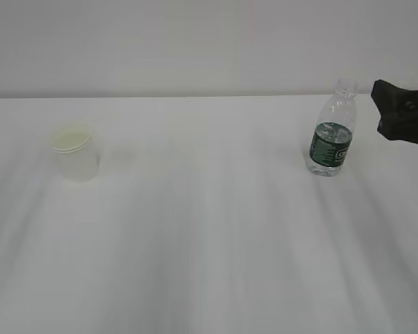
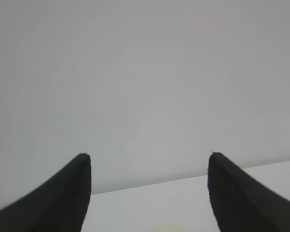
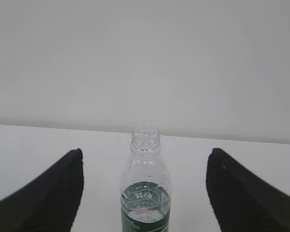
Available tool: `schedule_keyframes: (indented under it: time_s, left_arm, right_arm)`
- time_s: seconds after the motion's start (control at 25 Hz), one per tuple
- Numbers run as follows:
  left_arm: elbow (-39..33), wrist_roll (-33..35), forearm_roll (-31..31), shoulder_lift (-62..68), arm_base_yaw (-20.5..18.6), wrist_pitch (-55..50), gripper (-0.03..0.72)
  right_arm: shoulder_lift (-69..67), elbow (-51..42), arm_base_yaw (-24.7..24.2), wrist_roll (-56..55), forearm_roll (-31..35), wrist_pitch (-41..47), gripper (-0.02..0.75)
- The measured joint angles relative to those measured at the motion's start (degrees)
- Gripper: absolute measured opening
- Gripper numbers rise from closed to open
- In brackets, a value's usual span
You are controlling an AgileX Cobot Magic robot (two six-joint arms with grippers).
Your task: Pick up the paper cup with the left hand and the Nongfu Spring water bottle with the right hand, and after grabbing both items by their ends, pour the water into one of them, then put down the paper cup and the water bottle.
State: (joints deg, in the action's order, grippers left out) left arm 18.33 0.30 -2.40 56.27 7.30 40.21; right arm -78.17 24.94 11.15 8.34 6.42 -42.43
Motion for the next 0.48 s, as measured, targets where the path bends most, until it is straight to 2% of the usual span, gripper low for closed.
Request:
schedule_keyframes:
  time_s: [0.48]
  left_arm:
    - [-0.04, 0.00, 0.00, -18.74, 0.00, -17.24, 0.539]
  right_arm:
    - [16.96, -0.20, 0.00, 1.94, 0.00, 15.07, 0.592]
